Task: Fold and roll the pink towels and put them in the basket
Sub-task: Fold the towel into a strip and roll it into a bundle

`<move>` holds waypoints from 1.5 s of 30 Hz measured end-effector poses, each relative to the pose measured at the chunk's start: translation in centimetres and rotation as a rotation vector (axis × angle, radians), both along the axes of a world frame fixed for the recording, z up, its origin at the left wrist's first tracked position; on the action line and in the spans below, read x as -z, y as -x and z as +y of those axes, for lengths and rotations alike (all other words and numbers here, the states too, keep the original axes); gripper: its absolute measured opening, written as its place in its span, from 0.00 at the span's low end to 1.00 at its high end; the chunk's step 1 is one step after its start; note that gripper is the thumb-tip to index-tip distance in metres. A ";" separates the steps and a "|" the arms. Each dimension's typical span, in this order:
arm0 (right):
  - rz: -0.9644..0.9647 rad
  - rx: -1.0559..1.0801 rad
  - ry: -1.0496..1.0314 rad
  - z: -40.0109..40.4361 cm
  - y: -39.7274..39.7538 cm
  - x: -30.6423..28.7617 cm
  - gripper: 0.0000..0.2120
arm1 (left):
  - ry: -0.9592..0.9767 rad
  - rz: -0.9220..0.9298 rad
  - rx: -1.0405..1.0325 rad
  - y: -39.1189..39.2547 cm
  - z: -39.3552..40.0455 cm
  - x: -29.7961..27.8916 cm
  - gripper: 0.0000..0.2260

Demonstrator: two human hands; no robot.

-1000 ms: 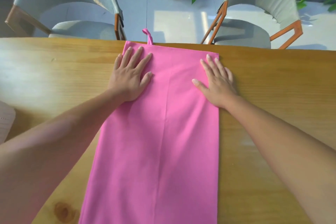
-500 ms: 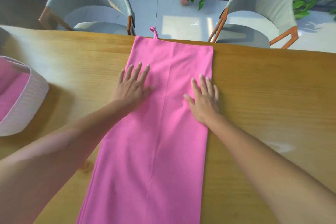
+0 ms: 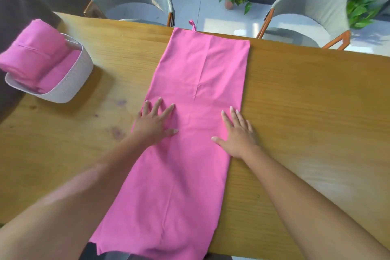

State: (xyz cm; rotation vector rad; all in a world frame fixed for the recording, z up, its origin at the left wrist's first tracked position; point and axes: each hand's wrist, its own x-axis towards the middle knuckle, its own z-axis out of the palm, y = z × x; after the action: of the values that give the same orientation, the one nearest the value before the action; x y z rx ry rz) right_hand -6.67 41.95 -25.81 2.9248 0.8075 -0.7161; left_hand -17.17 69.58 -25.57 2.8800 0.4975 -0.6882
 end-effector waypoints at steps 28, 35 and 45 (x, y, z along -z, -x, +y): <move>0.085 0.301 -0.072 -2.4 33.1 -3.8 0.36 | 0.390 -0.320 -0.598 28.4 -1.4 -1.8 0.14; 0.114 0.290 -0.106 -1.8 35.7 -5.4 0.35 | 0.409 -0.364 -0.637 32.0 -2.1 -1.8 0.13; 0.283 0.314 -0.111 -3.6 35.9 -5.0 0.32 | 0.373 -0.373 -0.723 35.0 -3.9 -1.0 0.10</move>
State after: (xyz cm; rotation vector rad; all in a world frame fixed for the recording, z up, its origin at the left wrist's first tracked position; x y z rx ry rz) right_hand -42.59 38.38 -20.84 3.1319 0.4104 -1.1631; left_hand -52.16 65.63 -24.57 2.1639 1.1159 -0.1010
